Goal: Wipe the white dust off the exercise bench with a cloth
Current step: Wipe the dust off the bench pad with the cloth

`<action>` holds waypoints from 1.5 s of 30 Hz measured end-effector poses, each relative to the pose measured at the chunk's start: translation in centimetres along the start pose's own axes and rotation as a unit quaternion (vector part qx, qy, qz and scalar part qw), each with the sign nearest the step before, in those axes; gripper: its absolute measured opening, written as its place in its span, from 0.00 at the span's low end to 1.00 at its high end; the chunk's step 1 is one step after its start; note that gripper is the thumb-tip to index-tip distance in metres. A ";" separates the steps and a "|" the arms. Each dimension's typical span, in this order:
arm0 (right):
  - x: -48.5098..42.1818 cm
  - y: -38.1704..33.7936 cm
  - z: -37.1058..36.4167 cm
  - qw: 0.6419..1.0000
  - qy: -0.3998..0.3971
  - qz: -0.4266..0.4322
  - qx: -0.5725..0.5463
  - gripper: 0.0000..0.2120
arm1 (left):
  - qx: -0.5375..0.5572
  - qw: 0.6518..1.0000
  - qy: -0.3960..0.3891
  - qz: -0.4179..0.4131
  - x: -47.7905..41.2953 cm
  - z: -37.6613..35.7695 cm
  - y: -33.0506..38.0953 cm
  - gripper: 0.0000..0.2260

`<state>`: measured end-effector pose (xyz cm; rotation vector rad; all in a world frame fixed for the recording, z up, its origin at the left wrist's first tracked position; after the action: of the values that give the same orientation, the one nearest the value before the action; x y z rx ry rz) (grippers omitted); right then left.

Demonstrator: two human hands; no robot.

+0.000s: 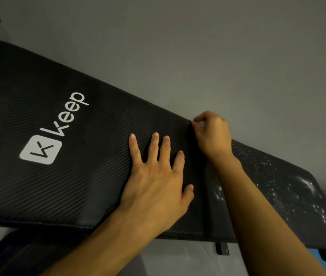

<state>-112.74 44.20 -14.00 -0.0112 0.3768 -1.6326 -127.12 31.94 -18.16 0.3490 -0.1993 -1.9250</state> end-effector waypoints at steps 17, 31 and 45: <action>2.4 -4.6 -1.0 0.984 -0.029 0.157 -0.081 0.04 | -0.003 1.000 0.001 -0.004 0.0 0.1 0.0 0.35; 7.8 -3.9 0.6 0.973 -0.044 0.225 -0.038 0.07 | 0.012 1.000 -0.004 -0.007 0.2 0.5 0.0 0.32; 17.4 0.0 4.6 0.991 -0.017 0.132 -0.012 0.15 | -0.003 1.000 -0.001 0.002 0.0 -0.4 0.3 0.25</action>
<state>-113.53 26.25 -13.41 -0.0067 0.3552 -1.3644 -126.75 31.86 -18.46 0.3426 -0.1954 -1.9214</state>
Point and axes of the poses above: each hand's wrist, its own x-axis away from the middle knuckle, its own z-axis out of the back of the hand, y = z × x, the point moved 9 cm from there along -x, towards the middle knuckle
